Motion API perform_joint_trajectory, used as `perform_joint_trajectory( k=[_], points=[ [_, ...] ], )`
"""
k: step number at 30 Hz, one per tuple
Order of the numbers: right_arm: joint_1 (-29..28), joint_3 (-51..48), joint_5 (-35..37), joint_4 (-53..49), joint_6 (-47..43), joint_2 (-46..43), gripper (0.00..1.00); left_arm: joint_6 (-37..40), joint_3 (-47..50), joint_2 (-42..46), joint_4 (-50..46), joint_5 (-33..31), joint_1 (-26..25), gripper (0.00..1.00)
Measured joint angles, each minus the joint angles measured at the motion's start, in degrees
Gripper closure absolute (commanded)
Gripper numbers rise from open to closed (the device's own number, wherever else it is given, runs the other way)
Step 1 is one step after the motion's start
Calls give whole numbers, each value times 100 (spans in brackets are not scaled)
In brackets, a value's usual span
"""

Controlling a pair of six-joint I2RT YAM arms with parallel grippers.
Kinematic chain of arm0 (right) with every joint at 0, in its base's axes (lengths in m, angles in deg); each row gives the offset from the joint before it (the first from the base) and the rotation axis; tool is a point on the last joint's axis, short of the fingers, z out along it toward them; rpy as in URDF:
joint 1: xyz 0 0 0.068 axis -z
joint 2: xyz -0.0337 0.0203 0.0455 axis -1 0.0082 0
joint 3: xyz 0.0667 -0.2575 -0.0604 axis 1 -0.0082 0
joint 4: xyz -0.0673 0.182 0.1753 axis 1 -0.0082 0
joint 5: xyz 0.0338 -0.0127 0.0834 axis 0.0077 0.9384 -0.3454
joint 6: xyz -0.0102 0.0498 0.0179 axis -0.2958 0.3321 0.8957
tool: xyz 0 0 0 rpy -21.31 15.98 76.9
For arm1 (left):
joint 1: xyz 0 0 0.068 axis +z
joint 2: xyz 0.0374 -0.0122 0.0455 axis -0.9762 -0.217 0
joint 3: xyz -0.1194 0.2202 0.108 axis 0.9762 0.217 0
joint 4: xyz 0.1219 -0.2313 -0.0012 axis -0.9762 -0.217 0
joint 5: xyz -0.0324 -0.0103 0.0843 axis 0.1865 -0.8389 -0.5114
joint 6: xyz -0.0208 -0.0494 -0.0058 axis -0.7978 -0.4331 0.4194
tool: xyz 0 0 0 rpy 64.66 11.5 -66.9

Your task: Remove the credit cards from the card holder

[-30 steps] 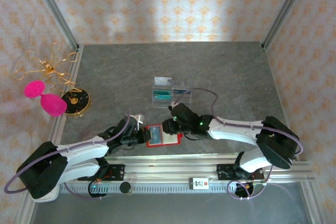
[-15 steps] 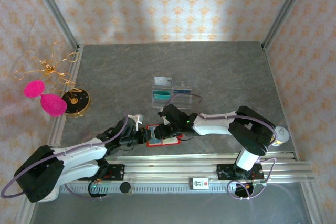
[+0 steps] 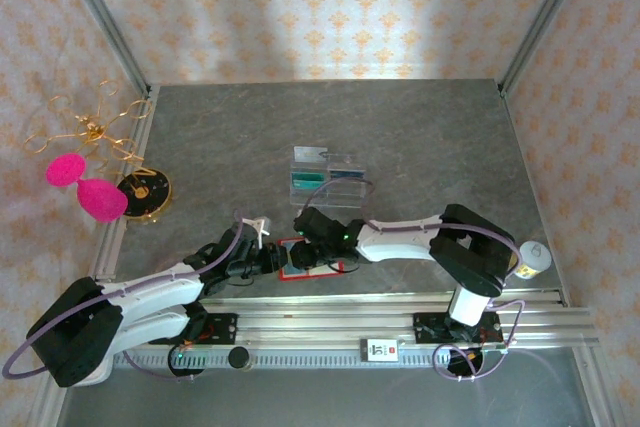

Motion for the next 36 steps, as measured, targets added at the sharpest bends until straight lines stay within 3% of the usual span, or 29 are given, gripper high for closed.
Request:
perform_joint_trajectory(
  k=[8, 17, 22, 36],
  points=[
    [-192, 114, 927, -387, 151, 2, 69, 4, 48, 0, -2, 0, 57, 77],
    [-195, 109, 1294, -560, 170, -186, 67, 2, 28, 361, -28, 70, 90, 76],
    [-173, 57, 1272, -535, 173, -527, 70, 50, -232, 140, 79, 151, 90, 84],
    [424, -393, 317, -107, 197, -634, 73, 389, -682, -1147, 481, 195, 72, 90]
  ],
)
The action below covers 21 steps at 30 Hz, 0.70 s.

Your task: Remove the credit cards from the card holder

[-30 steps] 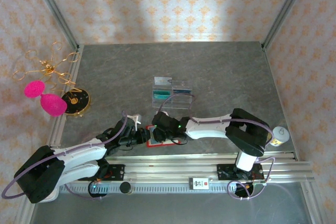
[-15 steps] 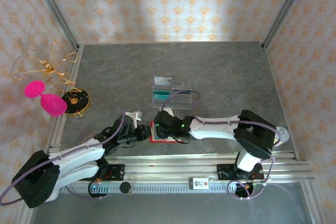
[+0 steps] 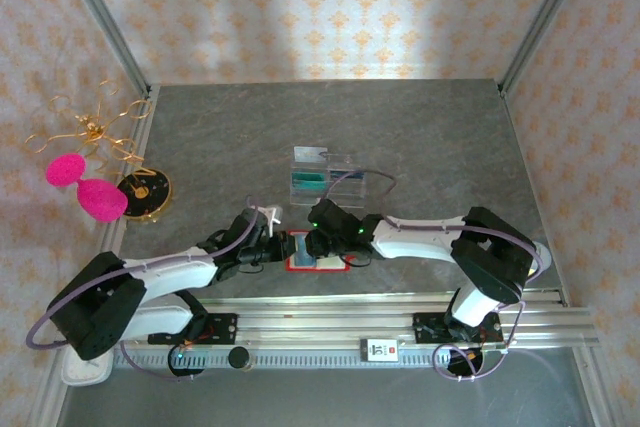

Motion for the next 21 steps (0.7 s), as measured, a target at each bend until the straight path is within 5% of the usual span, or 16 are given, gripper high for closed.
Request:
perform_joint_trajectory(
  k=[21],
  points=[
    [101, -107, -372, 267, 85, 271, 73, 20, 278, -352, 612, 26, 0, 97]
  ],
)
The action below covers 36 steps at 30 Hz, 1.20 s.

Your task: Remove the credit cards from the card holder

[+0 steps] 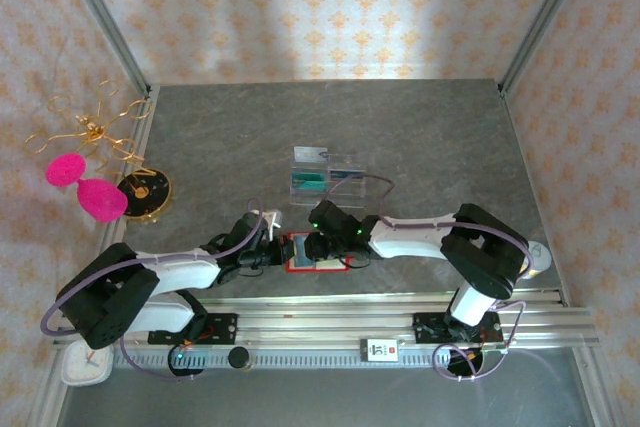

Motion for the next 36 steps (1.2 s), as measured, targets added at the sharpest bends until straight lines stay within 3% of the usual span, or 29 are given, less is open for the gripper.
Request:
perform_joint_trajectory(
  k=[18, 23, 36],
  points=[
    [-31, -177, 236, -286, -138, -643, 70, -2, 33, -15, 114, 24, 0, 98],
    [-44, -52, -201, -105, -153, -577, 71, -2, 39, -15, 125, 24, 0, 98],
    [114, -33, -245, -109, -87, -162, 72, -2, 66, -15, 175, 28, 0, 100]
  ],
)
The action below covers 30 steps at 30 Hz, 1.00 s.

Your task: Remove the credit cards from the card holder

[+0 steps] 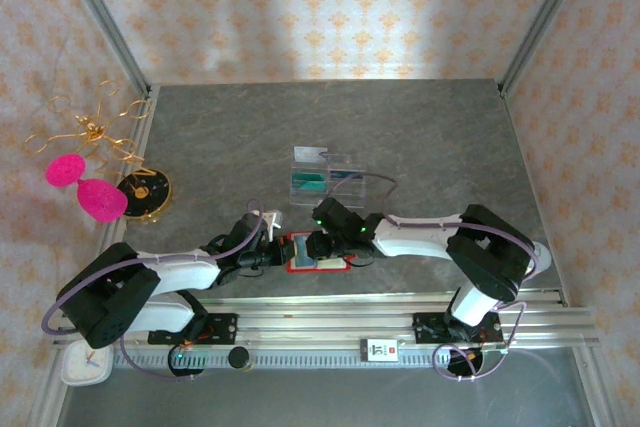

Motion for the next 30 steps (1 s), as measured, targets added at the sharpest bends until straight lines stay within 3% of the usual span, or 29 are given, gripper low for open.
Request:
perform_joint_trajectory(
  k=[8, 15, 23, 28, 30],
  points=[
    [11, 76, -46, 17, 0, 175, 75, 0, 39, -63, 144, 35, 2, 100],
    [85, 42, -109, 11, 98, 184, 92, 2, 70, -116, 260, 61, 7, 100],
    [188, -114, -409, 343, 323, 177, 80, 2, 76, -140, 297, 85, 13, 100],
    [227, -142, -472, 374, 402, 195, 91, 2, 83, -140, 319, 98, 17, 100],
    [243, -184, -507, 433, 452, 195, 100, 2, 87, -140, 328, 98, 17, 100]
  ],
)
